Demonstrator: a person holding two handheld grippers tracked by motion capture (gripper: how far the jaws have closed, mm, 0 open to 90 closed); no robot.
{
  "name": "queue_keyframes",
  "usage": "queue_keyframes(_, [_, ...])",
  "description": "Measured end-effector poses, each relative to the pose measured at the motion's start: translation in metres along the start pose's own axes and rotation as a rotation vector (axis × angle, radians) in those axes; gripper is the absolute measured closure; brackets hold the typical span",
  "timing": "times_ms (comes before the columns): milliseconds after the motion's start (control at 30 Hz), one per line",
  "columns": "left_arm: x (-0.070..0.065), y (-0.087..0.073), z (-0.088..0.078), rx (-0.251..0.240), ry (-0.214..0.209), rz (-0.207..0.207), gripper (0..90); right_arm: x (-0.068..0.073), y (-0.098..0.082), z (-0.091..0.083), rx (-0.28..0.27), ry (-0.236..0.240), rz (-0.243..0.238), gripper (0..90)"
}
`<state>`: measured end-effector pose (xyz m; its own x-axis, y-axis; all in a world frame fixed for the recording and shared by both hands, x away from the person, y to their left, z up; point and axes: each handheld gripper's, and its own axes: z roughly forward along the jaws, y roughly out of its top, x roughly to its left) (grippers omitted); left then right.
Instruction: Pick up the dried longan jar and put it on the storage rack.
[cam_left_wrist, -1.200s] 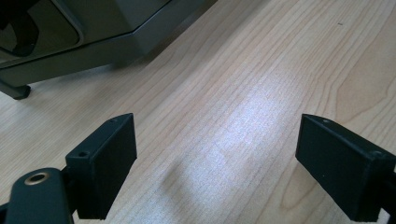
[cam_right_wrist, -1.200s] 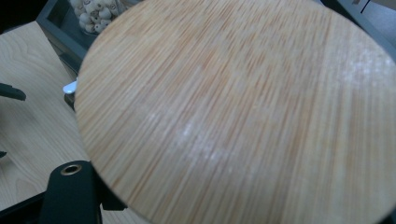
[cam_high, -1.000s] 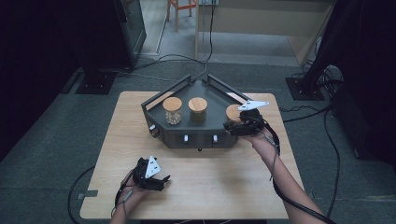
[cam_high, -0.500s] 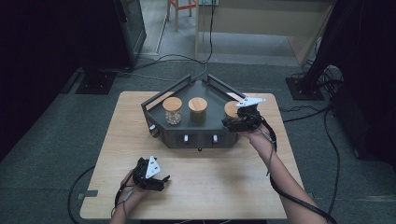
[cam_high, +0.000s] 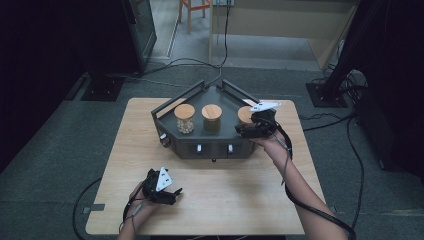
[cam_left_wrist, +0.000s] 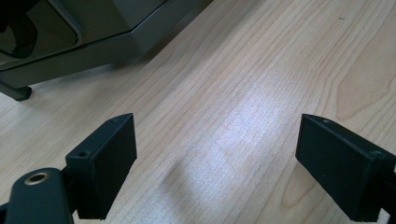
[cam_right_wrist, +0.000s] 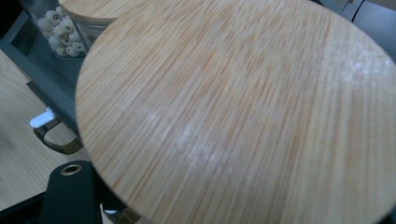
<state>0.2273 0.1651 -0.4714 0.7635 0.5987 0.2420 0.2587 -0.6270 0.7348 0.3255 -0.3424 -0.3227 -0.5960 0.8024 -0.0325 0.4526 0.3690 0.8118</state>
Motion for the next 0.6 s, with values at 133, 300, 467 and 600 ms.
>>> queue_keyframes(133, [0.000,0.000,0.000,-0.001,-0.001,-0.003,12.4,0.001,0.001,0.004,-0.001,-0.001,-0.002,25.4])
queue_keyframes(300, [0.000,0.000,0.000,0.000,-0.002,0.002,12.4,0.003,0.001,0.010,-0.006,-0.014,-0.007,25.4])
queue_keyframes(467, [0.001,0.000,0.000,0.000,-0.002,-0.001,12.4,0.001,0.001,0.017,-0.007,-0.014,0.007,25.4])
queue_keyframes(600, [0.001,0.000,0.000,-0.001,-0.002,-0.001,12.4,0.001,0.003,0.021,-0.003,-0.016,0.008,25.4])
